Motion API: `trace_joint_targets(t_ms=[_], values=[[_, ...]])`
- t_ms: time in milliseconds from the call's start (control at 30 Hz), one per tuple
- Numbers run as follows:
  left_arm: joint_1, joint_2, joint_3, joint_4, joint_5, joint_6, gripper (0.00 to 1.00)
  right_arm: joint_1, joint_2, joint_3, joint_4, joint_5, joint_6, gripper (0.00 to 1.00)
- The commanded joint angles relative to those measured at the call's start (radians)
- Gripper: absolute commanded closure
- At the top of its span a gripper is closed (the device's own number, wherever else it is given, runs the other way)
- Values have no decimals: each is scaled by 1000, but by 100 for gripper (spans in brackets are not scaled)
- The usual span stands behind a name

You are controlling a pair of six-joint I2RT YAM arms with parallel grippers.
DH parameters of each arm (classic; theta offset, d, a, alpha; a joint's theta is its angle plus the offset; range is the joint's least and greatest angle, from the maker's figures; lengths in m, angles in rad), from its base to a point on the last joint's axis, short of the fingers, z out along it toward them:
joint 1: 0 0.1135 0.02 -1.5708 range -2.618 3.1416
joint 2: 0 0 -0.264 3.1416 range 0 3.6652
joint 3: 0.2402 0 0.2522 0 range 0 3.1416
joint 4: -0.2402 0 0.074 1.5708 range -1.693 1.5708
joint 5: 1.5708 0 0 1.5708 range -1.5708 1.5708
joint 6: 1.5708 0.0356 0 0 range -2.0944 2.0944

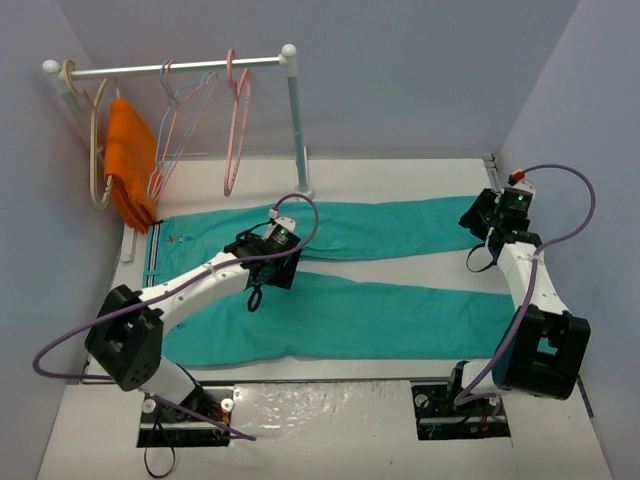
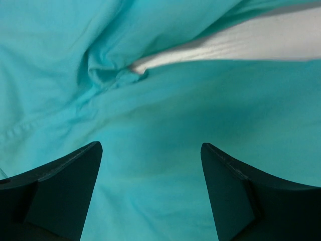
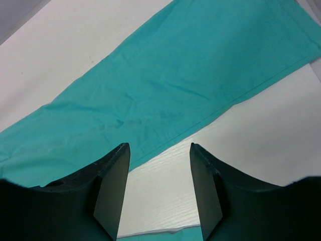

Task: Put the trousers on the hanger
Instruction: Flatten out the trousers at the center of the board.

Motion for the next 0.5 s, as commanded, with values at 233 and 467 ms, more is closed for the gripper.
trace_joint_targets(t_ms=[233,467], values=[[-6,346,343,77,-141,310,25,7,-77,-41,56,-56,6,51],[-6,429,410,66,-116,344,34,7,-81,-53,65,-66,8,51]])
